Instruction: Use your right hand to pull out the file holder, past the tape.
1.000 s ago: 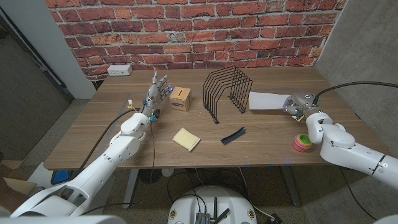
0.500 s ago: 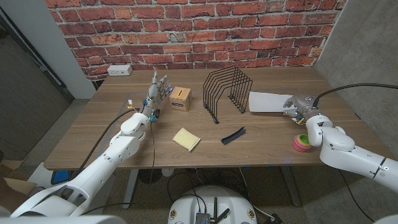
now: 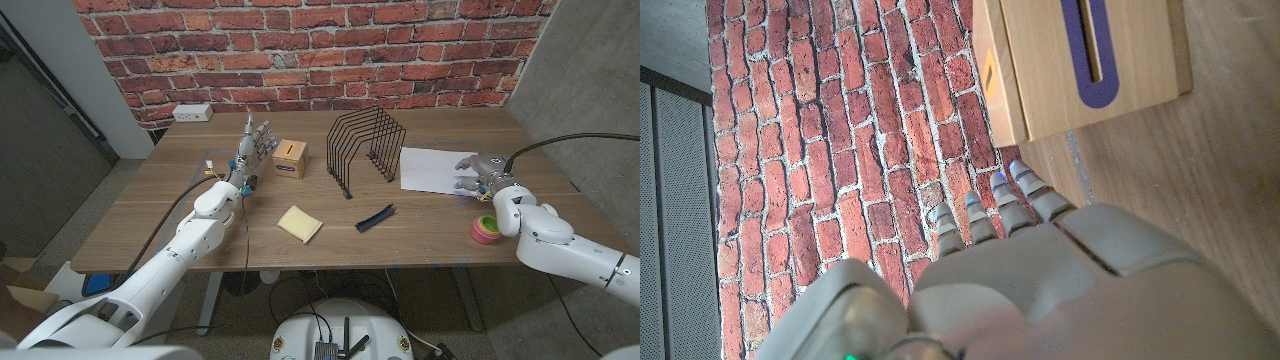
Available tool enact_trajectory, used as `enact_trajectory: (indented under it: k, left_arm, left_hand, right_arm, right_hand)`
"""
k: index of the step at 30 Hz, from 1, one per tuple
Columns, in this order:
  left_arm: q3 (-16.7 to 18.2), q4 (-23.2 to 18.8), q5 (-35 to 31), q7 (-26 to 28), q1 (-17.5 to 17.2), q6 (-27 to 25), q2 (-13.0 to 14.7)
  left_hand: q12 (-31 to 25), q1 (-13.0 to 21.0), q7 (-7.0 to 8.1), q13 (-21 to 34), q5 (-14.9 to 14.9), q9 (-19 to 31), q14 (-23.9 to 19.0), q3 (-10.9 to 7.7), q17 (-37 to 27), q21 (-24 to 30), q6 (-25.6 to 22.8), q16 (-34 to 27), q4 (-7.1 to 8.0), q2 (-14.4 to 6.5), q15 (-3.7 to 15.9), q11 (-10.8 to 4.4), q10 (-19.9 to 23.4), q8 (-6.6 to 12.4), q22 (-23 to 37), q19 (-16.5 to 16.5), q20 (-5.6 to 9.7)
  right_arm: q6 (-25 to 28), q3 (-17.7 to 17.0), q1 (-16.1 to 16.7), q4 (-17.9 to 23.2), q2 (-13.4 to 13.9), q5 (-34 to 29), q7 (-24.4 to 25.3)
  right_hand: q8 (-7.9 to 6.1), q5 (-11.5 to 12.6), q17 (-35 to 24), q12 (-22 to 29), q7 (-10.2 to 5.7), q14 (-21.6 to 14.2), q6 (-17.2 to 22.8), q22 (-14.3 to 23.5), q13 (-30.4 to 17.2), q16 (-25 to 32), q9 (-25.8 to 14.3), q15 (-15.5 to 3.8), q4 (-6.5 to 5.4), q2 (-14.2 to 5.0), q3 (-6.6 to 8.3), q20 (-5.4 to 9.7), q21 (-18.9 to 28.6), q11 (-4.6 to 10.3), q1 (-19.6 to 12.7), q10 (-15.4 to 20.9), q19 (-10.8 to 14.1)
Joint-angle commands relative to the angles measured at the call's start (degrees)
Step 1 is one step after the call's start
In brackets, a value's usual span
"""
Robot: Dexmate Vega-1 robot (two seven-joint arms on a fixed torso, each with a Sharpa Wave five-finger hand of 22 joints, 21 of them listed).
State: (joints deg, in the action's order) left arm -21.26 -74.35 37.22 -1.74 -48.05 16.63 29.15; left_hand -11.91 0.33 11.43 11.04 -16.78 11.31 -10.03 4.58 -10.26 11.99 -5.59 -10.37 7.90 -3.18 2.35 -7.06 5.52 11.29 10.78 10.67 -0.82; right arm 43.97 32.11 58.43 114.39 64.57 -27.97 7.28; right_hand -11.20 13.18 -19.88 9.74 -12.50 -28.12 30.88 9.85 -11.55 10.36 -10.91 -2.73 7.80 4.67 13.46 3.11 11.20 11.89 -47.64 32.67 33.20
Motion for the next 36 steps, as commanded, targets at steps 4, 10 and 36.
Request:
enact_trajectory:
  k: [4, 10, 36]
  left_arm:
    - [0.0, 0.0, 0.0, 0.0, 0.0, -0.1, 0.0]
    - [0.0, -0.1, 0.0, 0.0, 0.0, -0.1, 0.0]
    - [0.0, 0.0, 0.0, 0.0, 0.0, -0.1, 0.0]
  left_hand:
    - [-0.3, -0.1, 0.45, 0.3, -0.2, 0.1, -0.4, -0.01, -0.2, 0.5, 0.0, -0.4, 0.41, -0.6, 0.16, -0.25, -0.1, 0.23, 0.3, 0.4, -0.06]
    - [-0.4, -0.1, 0.46, 0.3, -0.2, 0.1, -0.4, -0.01, -0.2, 0.5, 0.0, -0.4, 0.4, -0.6, 0.2, -0.52, 0.0, 0.21, 0.3, 0.4, -0.07]
    - [-0.4, -0.1, 0.49, 0.3, -0.2, 0.1, -0.4, 0.0, -0.2, 0.5, 0.0, -0.4, 0.41, -0.6, 0.24, -0.38, 0.0, 0.22, 0.3, 0.5, -0.05]
  right_arm:
    - [-0.5, -0.3, -0.7, 1.2, 1.6, 2.3, -3.4]
    - [-1.3, -1.1, -1.0, 1.0, 1.5, 4.3, -3.8]
    - [-5.2, -7.3, 0.5, 0.6, -1.9, 15.6, 3.4]
  right_hand:
    - [0.74, 0.8, 1.1, 0.0, 0.19, 4.1, -4.9, 0.1, 0.2, 0.2, -0.1, -6.13, -0.7, -0.01, -0.71, 1.47, -0.6, -1.14, 2.6, -5.3, -2.4]
    - [1.12, 0.8, 1.8, 0.0, 1.05, 6.9, -9.0, 0.0, 0.3, 0.3, 0.0, -4.87, -1.43, -0.51, -1.34, 0.7, -0.7, -2.96, 4.7, -9.0, -3.9]
    - [1.07, 0.3, 2.7, 0.2, 2.6, 12.0, -15.0, -0.1, 0.4, 0.5, 0.3, -2.43, -3.13, -3.36, -2.06, -0.41, -0.5, -5.37, 8.6, -14.7, -5.3]
